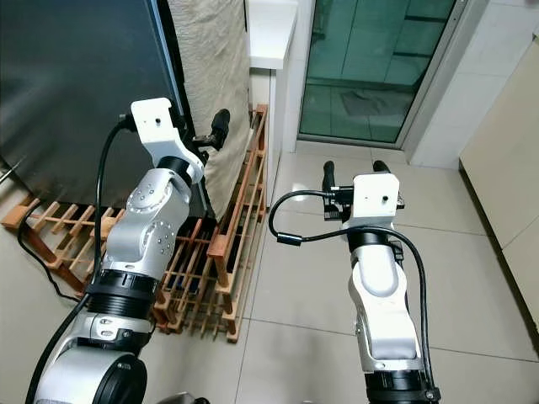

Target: Restocking fridge

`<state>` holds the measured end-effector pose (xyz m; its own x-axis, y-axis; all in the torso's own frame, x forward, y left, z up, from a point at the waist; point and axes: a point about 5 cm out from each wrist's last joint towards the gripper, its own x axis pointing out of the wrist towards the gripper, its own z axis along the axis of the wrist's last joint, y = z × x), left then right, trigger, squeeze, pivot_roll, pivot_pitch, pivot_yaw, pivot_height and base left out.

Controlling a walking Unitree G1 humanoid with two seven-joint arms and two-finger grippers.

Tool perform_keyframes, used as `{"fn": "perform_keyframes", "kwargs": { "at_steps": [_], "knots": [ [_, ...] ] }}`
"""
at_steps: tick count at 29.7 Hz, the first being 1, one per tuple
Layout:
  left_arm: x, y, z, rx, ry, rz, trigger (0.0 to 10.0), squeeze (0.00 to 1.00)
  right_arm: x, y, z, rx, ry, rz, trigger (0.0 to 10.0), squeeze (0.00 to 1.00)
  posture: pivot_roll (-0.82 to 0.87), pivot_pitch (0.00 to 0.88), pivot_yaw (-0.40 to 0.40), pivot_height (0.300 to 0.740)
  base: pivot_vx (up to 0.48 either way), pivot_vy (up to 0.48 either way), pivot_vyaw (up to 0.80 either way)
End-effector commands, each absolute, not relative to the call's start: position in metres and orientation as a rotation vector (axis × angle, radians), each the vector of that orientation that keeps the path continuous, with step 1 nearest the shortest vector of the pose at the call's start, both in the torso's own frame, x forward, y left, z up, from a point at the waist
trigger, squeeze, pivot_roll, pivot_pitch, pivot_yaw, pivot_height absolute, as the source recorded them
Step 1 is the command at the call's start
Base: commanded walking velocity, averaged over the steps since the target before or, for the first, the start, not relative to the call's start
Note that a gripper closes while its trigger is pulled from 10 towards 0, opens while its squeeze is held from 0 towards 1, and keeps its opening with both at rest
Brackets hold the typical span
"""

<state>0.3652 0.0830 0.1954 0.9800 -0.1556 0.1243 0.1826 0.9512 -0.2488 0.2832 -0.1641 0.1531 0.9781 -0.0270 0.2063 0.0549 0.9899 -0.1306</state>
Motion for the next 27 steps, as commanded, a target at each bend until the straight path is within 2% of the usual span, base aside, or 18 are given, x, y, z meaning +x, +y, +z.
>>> {"fn": "perform_keyframes", "kwargs": {
  "at_steps": [1, 8, 12, 14, 16, 21, 26, 27],
  "knots": [
    [0.372, 0.08, 0.197, -0.236, -0.106, -0.155, 10.0, 0.0, 0.284, -0.163, 0.154, -0.142, -0.211, -0.044, 10.0, 0.0, -0.18, 0.0, 0.044, 0.74, 0.0, 0.0, 0.0],
    [0.377, 0.065, 0.2, -0.276, -0.089, -0.208, 10.0, 0.0, 0.284, -0.163, 0.154, -0.145, -0.214, -0.044, 10.0, 0.0, -0.18, 0.0, 0.044, 0.74, 0.0, 0.0, 0.0],
    [0.37, 0.034, 0.207, -0.352, -0.108, -0.44, 10.0, 0.0, 0.284, -0.165, 0.155, -0.145, -0.215, -0.047, 10.0, 0.0, -0.19, 0.0, 0.043, 0.74, 0.0, 0.0, 0.0],
    [0.368, 0.029, 0.209, -0.368, -0.122, -0.489, 10.0, 0.0, 0.284, -0.165, 0.155, -0.143, -0.212, -0.045, 10.0, 0.0, -0.19, 0.0, 0.043, 0.74, 0.0, 0.0, 0.0],
    [0.36, 0.014, 0.215, -0.44, -0.147, -0.632, 10.0, 0.0, 0.283, -0.168, 0.152, -0.111, -0.191, -0.055, 10.0, 0.0, -0.19, 0.0, 0.043, 0.74, 0.0, 0.0, 0.0],
    [0.352, 0.004, 0.223, -0.428, -0.168, -0.708, 10.0, 0.0, 0.283, -0.171, 0.151, -0.11, -0.184, -0.067, 10.0, 0.0, -0.19, 0.0, 0.043, 0.74, 0.0, 0.0, 0.0],
    [0.333, -0.018, 0.228, -0.524, -0.177, -0.934, 10.0, 0.0, 0.284, -0.17, 0.151, -0.109, -0.185, -0.069, 10.0, 0.0, -0.2, 0.0, 0.049, 0.74, 0.0, 0.0, 0.0],
    [0.333, -0.018, 0.228, -0.524, -0.177, -0.934, 10.0, 0.0, 0.284, -0.17, 0.151, -0.109, -0.185, -0.069, 10.0, 0.0, -0.2, 0.0, 0.049, 0.74, 0.0, 0.0, 0.0]
  ]
}}
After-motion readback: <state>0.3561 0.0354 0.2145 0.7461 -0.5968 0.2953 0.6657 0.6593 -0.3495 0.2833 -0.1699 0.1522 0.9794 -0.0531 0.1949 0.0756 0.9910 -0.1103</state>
